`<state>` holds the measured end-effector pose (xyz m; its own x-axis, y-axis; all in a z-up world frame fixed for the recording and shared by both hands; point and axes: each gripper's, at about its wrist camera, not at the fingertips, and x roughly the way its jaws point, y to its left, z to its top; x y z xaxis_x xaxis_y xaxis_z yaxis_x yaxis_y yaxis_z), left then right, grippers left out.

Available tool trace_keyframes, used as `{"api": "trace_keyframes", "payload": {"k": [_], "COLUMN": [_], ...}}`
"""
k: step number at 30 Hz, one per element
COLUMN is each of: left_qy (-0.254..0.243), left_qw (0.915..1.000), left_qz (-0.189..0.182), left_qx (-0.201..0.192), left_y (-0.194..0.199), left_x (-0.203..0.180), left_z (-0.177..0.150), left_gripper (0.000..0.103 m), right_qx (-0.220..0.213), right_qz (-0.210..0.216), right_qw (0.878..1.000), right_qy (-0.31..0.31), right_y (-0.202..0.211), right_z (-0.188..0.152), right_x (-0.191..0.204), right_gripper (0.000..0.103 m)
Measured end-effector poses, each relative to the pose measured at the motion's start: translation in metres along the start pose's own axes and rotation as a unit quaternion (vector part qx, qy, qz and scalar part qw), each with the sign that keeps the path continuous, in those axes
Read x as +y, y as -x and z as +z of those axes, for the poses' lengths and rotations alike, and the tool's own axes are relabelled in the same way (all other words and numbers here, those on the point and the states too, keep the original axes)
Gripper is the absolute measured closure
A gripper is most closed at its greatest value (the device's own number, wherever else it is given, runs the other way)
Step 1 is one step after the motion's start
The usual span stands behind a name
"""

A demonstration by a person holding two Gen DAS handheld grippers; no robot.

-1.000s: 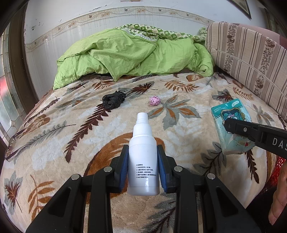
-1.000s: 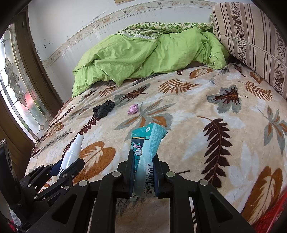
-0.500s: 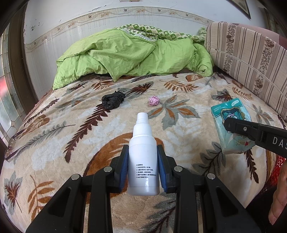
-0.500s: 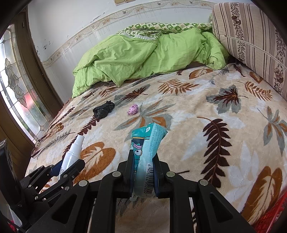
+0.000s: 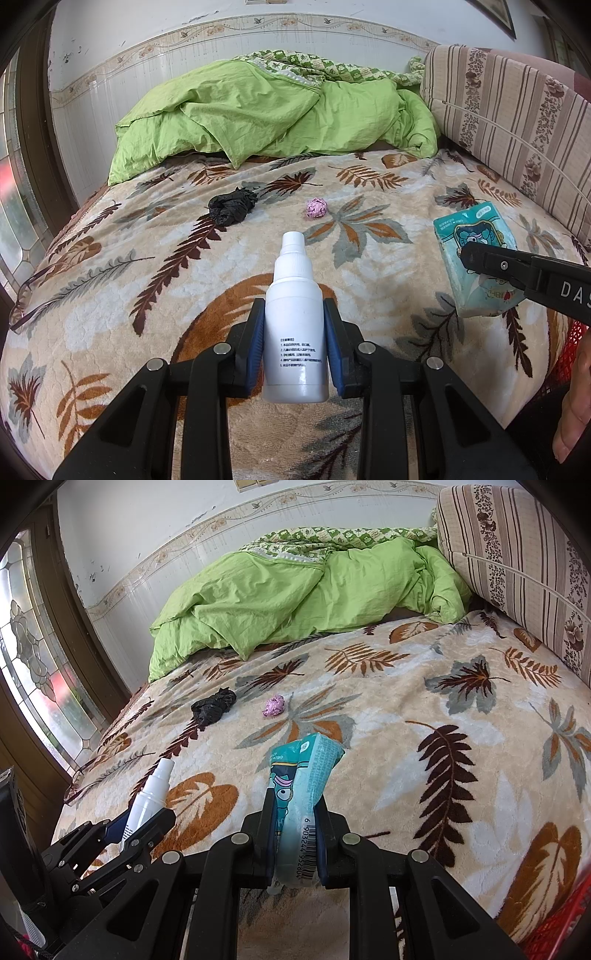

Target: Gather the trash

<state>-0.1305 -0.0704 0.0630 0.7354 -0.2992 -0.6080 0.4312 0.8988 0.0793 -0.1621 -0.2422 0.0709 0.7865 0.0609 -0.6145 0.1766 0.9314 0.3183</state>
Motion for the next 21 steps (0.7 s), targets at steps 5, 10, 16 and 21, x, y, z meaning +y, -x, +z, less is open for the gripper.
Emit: {"api": "trace_keyframes", "payload": {"k": [5,10,16,21], "left_qy": [0.000,0.000,0.000,0.000], "left_qw": [1.0000,1.0000,1.0000,1.0000], "left_qz": [0.000,0.000,0.000,-0.001], "left_qx": [0.000,0.000,0.000,0.000], "left_y": [0.0002,0.0002,0.0001,0.0003], "left_x": [-0.0001,-0.0003,-0.0004,-0.0008], "left_z": [0.0000,0.0001,0.0000,0.0001], "left_gripper": [0.074,0.074,0.074,0.074], "right_qx": [0.000,-0.001,-0.002,-0.004], "right_qz": [0.000,0.000,0.000,0.000], "right_qw": [1.000,1.000,1.000,1.000], "right_qy": [0.000,0.000,0.000,0.000], "right_y": [0.0001,0.0002,0.0017,0.0038], "right_z": [0.0001,-0.0001,0.0009,0.0020], "right_x": [-0.0001,-0.0001,-0.0001,-0.0003], "right_gripper": [0.086,0.086,0.086,0.086]}}
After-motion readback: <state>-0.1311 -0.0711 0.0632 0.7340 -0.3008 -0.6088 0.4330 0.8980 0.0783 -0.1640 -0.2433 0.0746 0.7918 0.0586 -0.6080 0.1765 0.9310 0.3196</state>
